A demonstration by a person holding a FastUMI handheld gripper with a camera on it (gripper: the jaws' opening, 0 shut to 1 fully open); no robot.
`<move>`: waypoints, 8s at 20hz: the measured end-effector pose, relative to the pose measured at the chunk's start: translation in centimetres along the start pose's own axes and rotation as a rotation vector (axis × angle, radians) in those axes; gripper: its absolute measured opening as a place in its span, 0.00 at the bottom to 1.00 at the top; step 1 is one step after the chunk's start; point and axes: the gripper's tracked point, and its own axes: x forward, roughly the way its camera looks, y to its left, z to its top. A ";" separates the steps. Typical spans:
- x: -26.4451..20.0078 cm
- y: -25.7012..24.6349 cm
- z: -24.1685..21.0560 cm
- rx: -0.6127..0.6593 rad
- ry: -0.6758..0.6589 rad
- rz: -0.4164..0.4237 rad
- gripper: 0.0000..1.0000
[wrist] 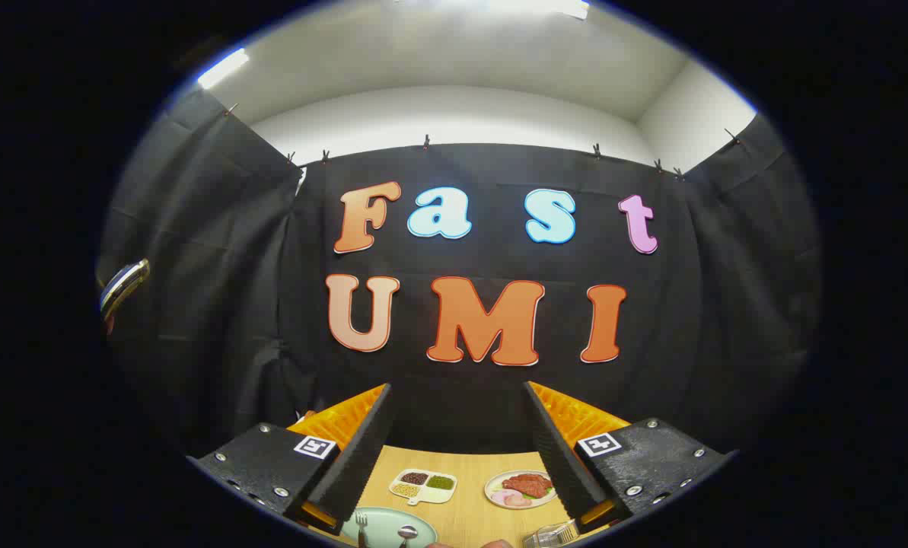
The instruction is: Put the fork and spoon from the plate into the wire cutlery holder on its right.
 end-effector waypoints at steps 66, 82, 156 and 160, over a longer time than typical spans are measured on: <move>-9.0 10.5 -45.0 -0.020 1.669 0.185 0.50; -8.3 10.2 -47.3 0.066 1.661 0.135 0.07; 2.1 -8.4 -13.3 0.148 0.198 -0.001 0.86; 2.8 -4.2 -12.0 0.103 0.143 0.020 0.89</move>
